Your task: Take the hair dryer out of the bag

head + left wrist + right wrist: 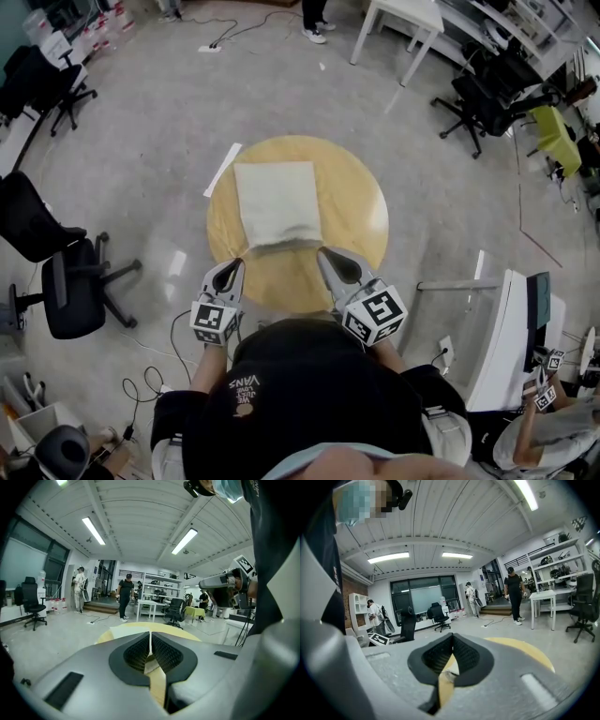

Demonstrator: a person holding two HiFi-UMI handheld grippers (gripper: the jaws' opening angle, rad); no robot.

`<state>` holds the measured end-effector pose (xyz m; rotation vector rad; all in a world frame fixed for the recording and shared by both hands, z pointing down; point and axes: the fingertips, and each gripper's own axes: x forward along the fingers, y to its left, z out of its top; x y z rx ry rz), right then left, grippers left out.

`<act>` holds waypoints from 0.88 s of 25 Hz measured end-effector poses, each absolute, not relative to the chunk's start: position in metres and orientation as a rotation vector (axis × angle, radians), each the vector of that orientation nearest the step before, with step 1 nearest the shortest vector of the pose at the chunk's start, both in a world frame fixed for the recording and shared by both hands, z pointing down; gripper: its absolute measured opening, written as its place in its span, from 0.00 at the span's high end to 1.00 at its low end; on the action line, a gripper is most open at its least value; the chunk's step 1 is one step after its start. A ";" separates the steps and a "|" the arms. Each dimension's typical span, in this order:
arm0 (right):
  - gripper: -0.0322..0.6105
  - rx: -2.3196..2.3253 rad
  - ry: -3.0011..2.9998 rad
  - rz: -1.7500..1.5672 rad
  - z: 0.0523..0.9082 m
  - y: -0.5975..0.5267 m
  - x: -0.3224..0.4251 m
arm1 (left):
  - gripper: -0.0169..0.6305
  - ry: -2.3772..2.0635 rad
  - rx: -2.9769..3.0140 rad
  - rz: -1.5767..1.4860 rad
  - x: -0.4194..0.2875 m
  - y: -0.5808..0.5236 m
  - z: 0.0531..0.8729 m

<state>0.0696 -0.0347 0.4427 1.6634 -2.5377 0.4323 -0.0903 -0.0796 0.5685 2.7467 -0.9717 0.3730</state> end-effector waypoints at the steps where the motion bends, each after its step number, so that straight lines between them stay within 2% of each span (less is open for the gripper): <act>1: 0.95 1.662 -2.537 0.433 0.443 -0.036 0.071 | 0.95 -0.978 2.742 0.389 -0.088 -0.082 0.570; 22: 0.95 1.661 -2.478 0.478 0.458 -0.044 0.078 | 0.95 -0.891 2.639 0.590 -0.075 -0.116 0.654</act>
